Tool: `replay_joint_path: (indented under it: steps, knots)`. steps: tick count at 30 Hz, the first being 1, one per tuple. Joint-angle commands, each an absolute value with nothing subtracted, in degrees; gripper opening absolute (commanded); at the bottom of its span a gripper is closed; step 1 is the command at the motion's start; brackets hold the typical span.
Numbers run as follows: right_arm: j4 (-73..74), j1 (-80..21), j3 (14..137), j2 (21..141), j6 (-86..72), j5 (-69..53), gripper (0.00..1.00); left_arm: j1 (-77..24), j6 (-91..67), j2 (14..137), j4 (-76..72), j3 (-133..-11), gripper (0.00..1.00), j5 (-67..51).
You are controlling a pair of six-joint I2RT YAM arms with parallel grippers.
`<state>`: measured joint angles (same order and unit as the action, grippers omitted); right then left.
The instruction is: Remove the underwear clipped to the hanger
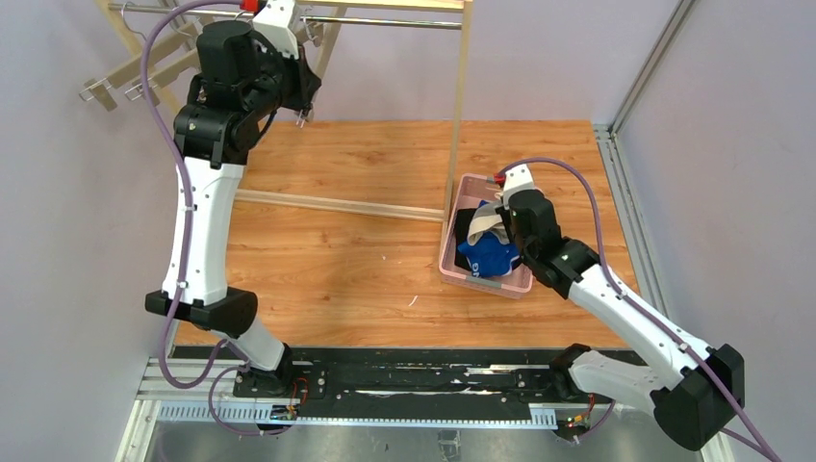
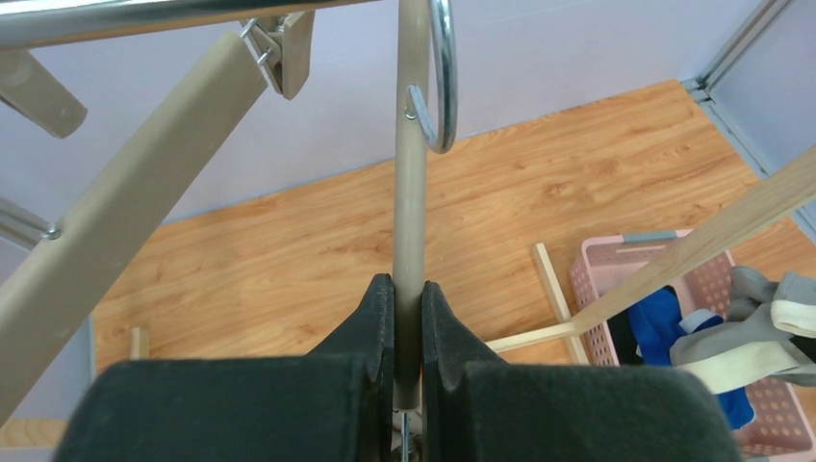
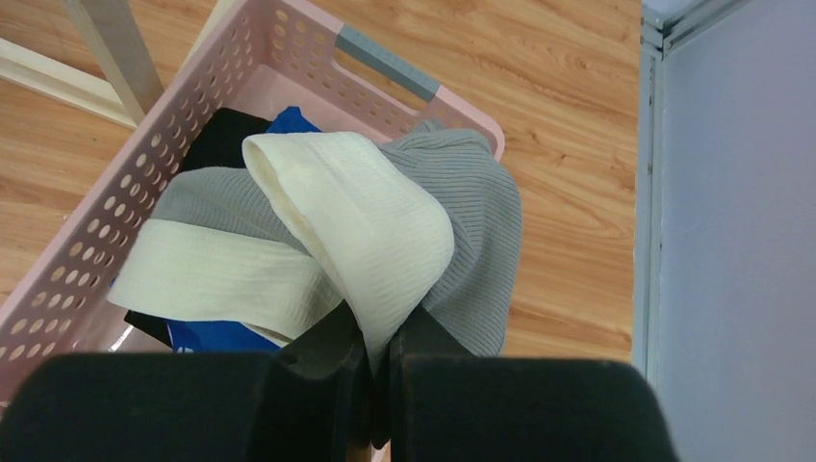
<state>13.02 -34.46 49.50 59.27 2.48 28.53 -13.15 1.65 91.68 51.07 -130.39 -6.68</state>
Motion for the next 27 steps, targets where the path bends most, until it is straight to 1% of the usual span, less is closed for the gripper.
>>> replay_joint_path:
  steps: [1, 7, 8, 9, 10, 12, 15, 17, 18, 23, 27]
  knots:
    - [10.67, -32.53, 47.64, 60.06, -0.17, 28.14, 0.00, -12.63, 1.47, 93.74, 49.40, -132.18, 0.00, -7.80]
    - [11.51, -31.73, 47.21, 61.91, -1.11, 27.36, 0.00, -12.55, 1.86, 95.62, 50.80, -131.07, 0.00, -7.79]
    - [11.51, -31.65, 47.03, 62.14, -1.20, 27.26, 0.02, -12.57, 1.73, 95.62, 50.76, -130.62, 0.02, -7.63]
    - [11.51, -31.57, 46.91, 62.40, -1.23, 27.16, 0.06, -12.57, 1.61, 95.42, 50.65, -130.13, 0.09, -7.45]
    - [11.51, -31.41, 46.78, 62.75, -1.23, 27.08, 0.10, -12.57, 1.51, 95.12, 50.41, -129.54, 0.14, -7.29]
    - [11.51, -31.17, 46.60, 63.57, -1.15, 27.00, 0.21, -12.57, 1.64, 94.24, 49.80, -128.46, 0.21, -7.15]
    - [11.11, -30.28, 46.63, 65.29, -0.93, 26.64, 0.43, -12.57, 1.80, 91.99, 48.34, -126.97, 0.33, -6.21]
    - [10.46, -29.17, 46.88, 66.59, -0.61, 25.23, 0.59, -12.57, 1.99, 90.37, 47.67, -126.51, 0.36, -5.83]
    - [10.26, -28.51, 47.16, 67.42, -0.46, 23.72, 0.63, -12.52, 2.22, 89.75, 47.56, -126.46, 0.36, -5.80]
    - [9.49, -26.55, 50.10, 71.65, 0.28, 19.93, 0.68, -12.57, 2.99, 86.11, 47.72, -125.93, 0.36, -4.85]
    - [9.58, -26.54, 53.36, 71.14, 0.69, 18.49, 0.69, -12.57, 4.15, 83.60, 48.20, -124.27, 0.36, -3.32]
